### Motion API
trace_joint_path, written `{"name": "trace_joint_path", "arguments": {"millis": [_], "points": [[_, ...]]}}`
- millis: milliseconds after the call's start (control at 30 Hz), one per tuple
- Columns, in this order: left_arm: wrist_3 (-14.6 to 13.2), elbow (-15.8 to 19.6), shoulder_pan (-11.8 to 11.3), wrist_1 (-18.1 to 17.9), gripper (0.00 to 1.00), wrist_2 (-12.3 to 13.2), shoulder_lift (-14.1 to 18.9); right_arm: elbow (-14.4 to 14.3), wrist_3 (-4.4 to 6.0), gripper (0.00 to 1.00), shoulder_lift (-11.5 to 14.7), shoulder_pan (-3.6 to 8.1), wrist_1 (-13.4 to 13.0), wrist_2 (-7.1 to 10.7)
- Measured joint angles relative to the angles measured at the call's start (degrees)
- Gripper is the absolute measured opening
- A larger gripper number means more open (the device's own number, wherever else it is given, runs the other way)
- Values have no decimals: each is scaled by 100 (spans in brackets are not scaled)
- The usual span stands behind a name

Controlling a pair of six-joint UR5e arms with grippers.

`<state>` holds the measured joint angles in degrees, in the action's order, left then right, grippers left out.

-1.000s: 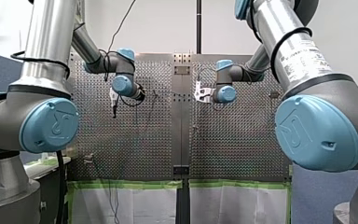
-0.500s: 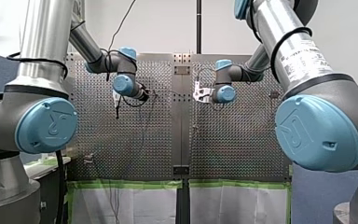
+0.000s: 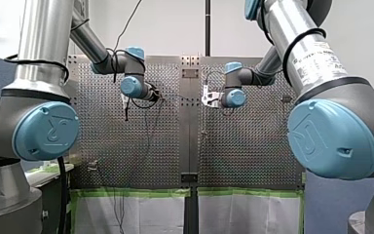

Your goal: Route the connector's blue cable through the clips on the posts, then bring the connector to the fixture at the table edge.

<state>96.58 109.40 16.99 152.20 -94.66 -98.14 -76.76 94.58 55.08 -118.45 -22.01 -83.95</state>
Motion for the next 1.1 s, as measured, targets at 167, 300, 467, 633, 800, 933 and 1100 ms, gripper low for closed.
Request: {"name": "trace_joint_path", "arguments": {"millis": [167,300,467,633,800,933,1100], "points": [[-6,0,15,23,100,-15,2,-1,7,0,0,-10,1,0],[-7,0,24,14,100,-20,2,-2,9,0,-1,-9,-8,0],[-12,0,32,6,100,-21,4,-2,10,0,0,-7,-13,0],[-15,0,41,9,100,-22,3,-2,10,0,0,-1,-14,5],[-26,0,78,30,100,-22,3,-2,10,0,0,-1,-3,8],[-85,0,159,28,100,-35,3,-2,5,0,0,2,24,3],[-171,-8,320,8,100,-180,4,-3,-1,0,0,25,60,1]]}}
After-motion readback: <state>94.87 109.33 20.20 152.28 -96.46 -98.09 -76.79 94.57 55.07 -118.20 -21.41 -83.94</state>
